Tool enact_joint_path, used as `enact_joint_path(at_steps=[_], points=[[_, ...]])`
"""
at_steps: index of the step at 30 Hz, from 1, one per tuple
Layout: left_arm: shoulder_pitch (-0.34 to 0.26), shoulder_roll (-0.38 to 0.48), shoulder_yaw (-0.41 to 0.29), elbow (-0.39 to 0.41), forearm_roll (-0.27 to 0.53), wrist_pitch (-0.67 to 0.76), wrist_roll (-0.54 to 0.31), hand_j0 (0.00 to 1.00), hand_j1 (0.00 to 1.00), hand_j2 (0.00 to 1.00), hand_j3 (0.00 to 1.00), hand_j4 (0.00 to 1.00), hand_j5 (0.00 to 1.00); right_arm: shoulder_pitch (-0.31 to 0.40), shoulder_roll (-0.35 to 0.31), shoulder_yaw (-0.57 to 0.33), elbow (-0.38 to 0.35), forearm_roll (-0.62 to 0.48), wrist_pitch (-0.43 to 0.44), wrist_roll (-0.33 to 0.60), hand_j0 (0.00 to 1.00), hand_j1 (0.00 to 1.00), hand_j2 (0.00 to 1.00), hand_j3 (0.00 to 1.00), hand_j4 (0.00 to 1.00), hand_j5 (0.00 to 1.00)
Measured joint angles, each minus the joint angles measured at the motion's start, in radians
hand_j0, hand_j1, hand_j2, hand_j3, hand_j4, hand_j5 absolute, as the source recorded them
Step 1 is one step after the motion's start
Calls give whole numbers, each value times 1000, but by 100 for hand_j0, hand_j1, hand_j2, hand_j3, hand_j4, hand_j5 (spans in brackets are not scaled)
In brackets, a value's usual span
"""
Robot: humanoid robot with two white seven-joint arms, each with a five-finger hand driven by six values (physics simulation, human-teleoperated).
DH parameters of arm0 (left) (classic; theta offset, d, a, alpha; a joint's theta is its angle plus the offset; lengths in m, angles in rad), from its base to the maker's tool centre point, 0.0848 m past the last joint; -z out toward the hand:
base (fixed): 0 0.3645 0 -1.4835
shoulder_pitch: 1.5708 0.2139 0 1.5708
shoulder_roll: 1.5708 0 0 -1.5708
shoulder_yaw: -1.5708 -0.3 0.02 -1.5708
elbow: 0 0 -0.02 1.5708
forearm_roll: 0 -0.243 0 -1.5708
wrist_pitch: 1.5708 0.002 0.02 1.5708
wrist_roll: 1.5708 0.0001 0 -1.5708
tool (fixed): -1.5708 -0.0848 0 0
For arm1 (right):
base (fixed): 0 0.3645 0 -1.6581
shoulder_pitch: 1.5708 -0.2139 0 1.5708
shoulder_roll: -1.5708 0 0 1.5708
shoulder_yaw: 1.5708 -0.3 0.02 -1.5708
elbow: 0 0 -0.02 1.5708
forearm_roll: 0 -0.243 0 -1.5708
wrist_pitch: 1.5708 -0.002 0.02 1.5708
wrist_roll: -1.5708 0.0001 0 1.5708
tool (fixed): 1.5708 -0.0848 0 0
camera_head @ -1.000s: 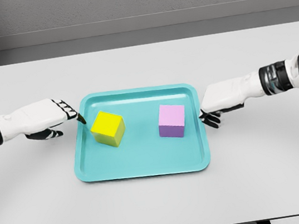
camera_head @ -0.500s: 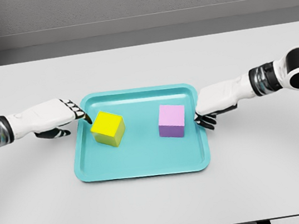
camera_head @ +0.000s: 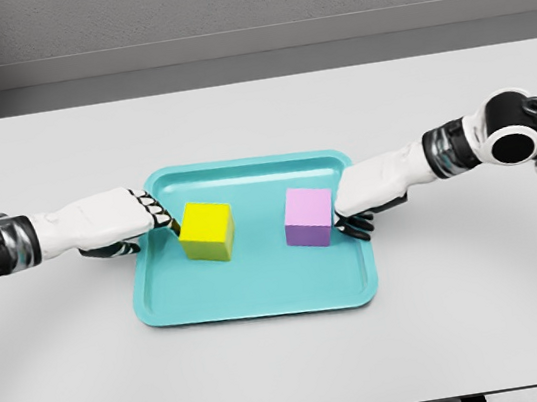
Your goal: Push two cubes
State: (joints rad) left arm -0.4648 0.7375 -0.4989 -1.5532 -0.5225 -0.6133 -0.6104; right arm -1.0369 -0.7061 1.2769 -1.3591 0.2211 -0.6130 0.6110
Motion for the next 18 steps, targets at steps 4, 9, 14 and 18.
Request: enact_joint_path(at_steps=[4,9,14,18], points=[[0,5,-1,-4,2,0,-1,69,69,69,69,69,69,0,13,1,18,-6,0,2,16,16,16,16,16,16],[-3,18,2,-7,12,0,-1,69,69,69,69,69,69,-2,26,2,27,-1,0,1,16,16,16,16,16,16],[-5,26,4,-36,31,0,-1,69,69,69,69,69,69,-6,33,2,28,1,0,0,16,16,16,16,16,16],[-5,24,-1,-46,37,0,-1,69,69,69,69,69,69,-8,42,2,28,1,0,0,16,16,16,16,16,16]])
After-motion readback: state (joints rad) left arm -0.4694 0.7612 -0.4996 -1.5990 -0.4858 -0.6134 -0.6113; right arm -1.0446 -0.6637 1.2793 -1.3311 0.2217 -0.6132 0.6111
